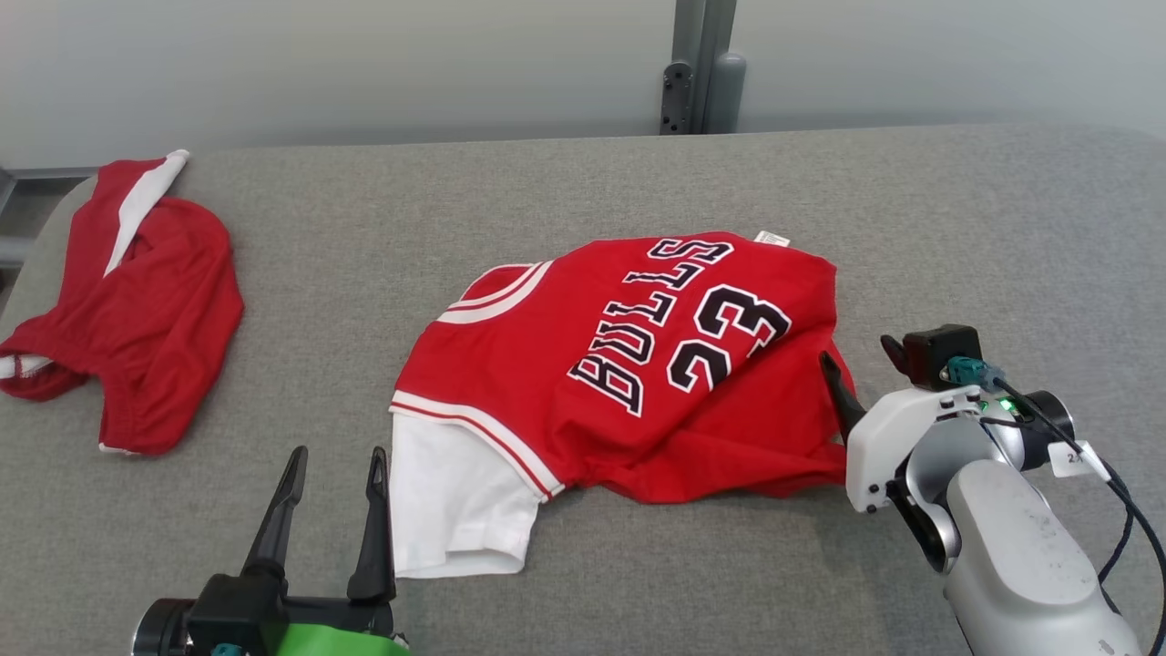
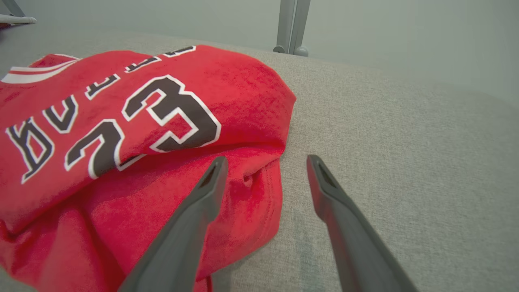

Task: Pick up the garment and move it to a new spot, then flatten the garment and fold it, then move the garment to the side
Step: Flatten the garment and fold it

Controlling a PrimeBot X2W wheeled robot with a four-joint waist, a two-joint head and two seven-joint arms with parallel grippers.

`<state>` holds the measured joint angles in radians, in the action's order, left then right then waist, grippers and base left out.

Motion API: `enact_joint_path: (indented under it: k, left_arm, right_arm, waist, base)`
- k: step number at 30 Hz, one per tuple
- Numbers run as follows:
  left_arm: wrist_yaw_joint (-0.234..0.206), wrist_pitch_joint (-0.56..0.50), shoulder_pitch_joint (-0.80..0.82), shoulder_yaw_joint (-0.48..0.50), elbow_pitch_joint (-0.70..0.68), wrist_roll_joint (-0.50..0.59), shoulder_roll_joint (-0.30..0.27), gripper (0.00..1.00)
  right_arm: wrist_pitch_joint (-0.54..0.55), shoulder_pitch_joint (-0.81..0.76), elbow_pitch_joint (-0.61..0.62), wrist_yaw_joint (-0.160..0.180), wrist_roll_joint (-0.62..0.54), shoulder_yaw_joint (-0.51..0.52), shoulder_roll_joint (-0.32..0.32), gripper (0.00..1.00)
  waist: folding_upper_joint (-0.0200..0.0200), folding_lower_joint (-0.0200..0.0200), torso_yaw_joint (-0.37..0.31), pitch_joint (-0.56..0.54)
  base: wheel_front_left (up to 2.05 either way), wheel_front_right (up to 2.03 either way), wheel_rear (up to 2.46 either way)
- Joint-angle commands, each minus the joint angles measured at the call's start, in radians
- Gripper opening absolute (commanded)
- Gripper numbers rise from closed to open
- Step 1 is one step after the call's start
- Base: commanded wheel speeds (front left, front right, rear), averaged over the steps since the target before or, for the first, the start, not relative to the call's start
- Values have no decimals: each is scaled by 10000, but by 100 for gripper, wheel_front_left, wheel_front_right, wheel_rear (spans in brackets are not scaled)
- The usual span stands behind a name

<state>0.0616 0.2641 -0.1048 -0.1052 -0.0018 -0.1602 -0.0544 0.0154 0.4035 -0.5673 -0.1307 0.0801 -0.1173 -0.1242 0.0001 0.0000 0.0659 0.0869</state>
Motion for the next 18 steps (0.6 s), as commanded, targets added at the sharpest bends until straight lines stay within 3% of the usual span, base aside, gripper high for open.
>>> enact_joint_path:
  k: [1,9,10,13,14,18]
  left_arm:
    - [-61,5,179,-21,11,124,-3,100]
    - [-182,5,439,-109,12,13,33,100]
    - [-192,5,454,-123,14,8,35,100]
    - [-246,5,503,-173,9,-64,36,100]
    - [-267,5,522,-187,7,-99,37,100]
    - [-329,5,592,-266,-14,-154,37,100]
  right_arm:
    - [370,291,-366,-1,254,-124,-130,100]
    - [1950,1420,-1972,-1,1242,-1108,-739,100]
    - [2115,1517,-2083,-1,1375,-1256,-798,84]
    - [2375,1821,-2268,-1,1846,-1716,-1052,5]
    - [2293,1937,-2233,3,2007,-1821,-1160,0]
    - [1815,2508,-2048,6,2303,-1998,-1669,0]
  waist:
    - [-1,0,321,210]
    - [-1,0,1044,796]
    - [-1,0,1099,838]
    - [-1,0,1229,919]
    - [-1,0,1254,931]
    - [-1,0,1332,1003]
  base:
    - [0,0,0]
    - [0,0,0]
    - [0,0,0]
    - [0,0,0]
    - [0,0,0]
    - [0,0,0]
